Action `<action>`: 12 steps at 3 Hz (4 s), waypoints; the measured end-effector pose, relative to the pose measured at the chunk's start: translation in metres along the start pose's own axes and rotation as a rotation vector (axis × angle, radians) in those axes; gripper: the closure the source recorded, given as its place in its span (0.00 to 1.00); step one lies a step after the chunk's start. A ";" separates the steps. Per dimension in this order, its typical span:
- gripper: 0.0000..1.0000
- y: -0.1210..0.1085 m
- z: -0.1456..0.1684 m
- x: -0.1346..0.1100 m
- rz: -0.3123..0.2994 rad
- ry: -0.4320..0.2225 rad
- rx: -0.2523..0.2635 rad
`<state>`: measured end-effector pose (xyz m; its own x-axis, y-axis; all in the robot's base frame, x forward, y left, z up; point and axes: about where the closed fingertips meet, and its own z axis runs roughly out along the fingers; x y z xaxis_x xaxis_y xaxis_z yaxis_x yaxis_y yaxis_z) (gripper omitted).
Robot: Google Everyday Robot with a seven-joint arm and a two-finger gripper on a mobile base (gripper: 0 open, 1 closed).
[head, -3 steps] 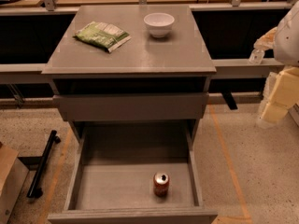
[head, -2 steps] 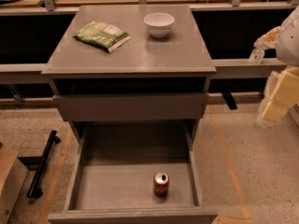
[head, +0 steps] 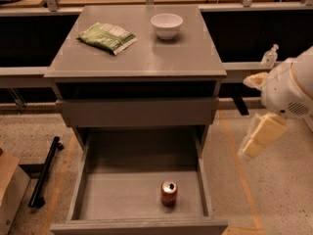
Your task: Pick coke can from middle drawer and place on counter
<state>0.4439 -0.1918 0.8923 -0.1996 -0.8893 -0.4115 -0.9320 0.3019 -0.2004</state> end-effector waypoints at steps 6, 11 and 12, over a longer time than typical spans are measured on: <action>0.00 0.027 0.157 0.063 0.168 0.005 -0.058; 0.00 0.057 0.293 0.054 0.252 -0.095 -0.210; 0.00 0.065 0.343 0.048 0.267 -0.118 -0.235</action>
Offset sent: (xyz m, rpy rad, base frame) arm 0.0056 -0.0010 -0.0560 0.0114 0.0291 -0.0465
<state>0.4770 -0.0973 0.5548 -0.4217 -0.7401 -0.5239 -0.8985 0.4186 0.1318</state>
